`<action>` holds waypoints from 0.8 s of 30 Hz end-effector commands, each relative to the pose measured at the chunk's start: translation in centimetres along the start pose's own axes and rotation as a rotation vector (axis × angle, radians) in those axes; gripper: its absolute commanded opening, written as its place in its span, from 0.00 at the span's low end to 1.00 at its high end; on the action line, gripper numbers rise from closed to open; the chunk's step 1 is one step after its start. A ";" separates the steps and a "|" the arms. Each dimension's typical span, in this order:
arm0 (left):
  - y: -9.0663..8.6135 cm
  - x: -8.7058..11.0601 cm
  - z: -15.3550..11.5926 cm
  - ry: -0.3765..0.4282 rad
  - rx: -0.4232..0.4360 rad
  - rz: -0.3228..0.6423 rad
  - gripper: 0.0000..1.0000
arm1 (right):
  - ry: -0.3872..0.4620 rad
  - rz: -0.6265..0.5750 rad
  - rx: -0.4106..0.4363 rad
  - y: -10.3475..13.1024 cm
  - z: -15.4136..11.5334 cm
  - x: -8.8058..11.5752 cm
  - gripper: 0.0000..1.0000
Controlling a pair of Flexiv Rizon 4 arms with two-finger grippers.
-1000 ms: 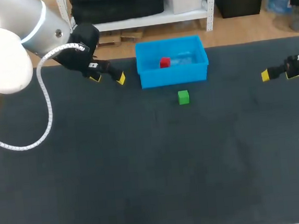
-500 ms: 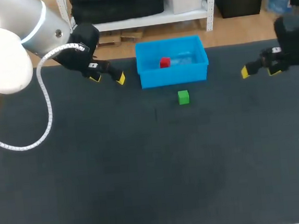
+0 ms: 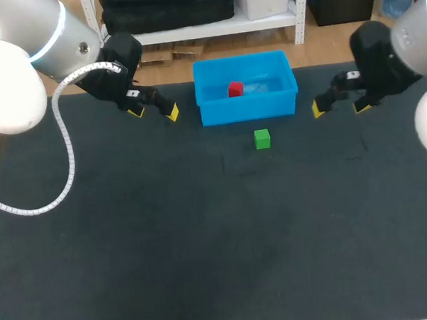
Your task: Use the left arm to pick the red cube and place it into the blue plastic box first, then use the right arm to grasp the green cube and put it into the same blue plastic box after the first action is fully finished.
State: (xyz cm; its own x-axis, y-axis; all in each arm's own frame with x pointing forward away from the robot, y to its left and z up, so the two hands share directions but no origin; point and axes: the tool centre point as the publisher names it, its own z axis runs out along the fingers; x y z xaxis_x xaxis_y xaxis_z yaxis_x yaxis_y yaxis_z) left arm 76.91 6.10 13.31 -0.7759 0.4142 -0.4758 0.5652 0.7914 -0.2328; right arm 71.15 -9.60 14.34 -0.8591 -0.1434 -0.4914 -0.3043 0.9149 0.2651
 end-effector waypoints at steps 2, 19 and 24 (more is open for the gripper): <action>0.1 0.1 -0.1 -0.004 0.004 0.002 1.00 | 0.025 0.001 0.070 1.5 1.5 -1.1 1.00; 0.1 0.1 -0.1 -0.004 0.004 0.002 1.00 | 0.222 -0.033 0.173 4.3 4.2 -2.7 1.00; 0.1 0.1 -0.1 -0.004 0.004 0.002 1.00 | 0.264 -0.028 0.206 4.5 4.6 -3.0 1.00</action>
State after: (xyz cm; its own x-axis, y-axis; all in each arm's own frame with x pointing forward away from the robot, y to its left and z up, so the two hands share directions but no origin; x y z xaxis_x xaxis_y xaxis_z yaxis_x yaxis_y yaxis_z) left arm 76.91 6.10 13.31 -0.7759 0.4142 -0.4758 0.5652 0.7914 -0.2328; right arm 73.51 -3.99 13.11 -0.9232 -0.2330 -0.3055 -0.2698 0.9593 0.0837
